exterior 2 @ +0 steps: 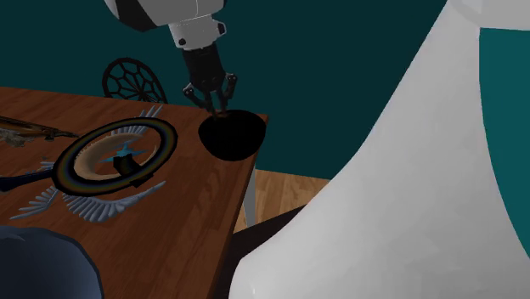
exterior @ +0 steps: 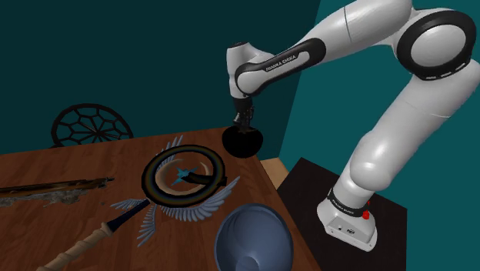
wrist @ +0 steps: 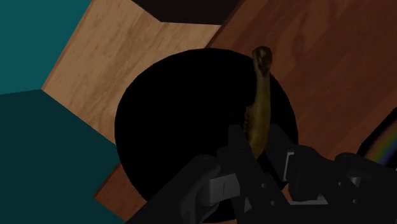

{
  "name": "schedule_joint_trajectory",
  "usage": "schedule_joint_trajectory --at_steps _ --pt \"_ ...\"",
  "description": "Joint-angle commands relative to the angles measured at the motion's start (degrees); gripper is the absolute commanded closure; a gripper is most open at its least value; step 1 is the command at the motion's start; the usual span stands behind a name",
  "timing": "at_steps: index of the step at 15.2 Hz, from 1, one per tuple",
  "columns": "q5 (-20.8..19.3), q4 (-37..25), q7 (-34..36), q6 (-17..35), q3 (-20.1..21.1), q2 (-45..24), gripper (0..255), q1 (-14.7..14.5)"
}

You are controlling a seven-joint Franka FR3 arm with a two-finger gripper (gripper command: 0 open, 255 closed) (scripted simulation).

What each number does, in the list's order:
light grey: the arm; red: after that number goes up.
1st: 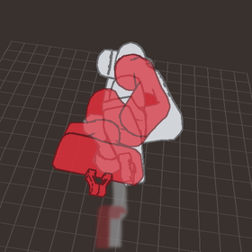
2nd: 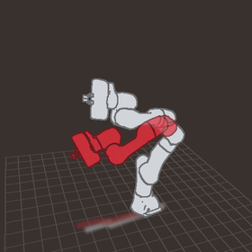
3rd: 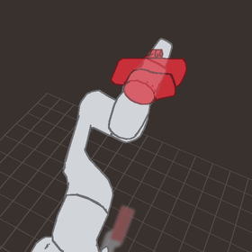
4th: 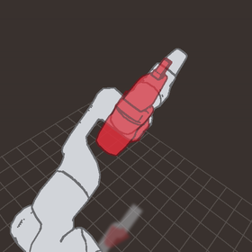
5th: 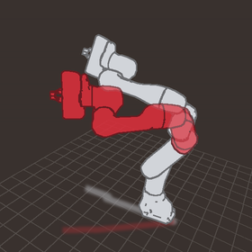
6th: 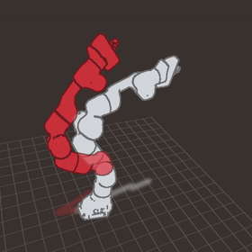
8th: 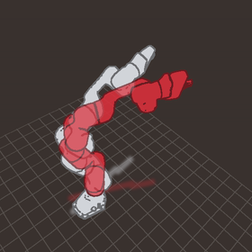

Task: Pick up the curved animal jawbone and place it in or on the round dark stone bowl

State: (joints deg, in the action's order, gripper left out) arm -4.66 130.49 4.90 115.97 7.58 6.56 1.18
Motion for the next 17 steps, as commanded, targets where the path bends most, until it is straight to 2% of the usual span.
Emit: schedule_joint_trajectory --at_steps 1,3,14,17 --pt "-0.91 -3.35 -1.5 0.16 -1.01 -3.39 255 1.01" --pt "-1.63 -7.7 -3.0 -0.25 -1.94 -7.22 255 1.93" --pt "-2.69 -3.99 -1.72 7.81 -2.04 -11.66 255 1.96" --pt "-2.77 -3.81 -1.64 8.3 -2.06 -11.98 255 1.96"
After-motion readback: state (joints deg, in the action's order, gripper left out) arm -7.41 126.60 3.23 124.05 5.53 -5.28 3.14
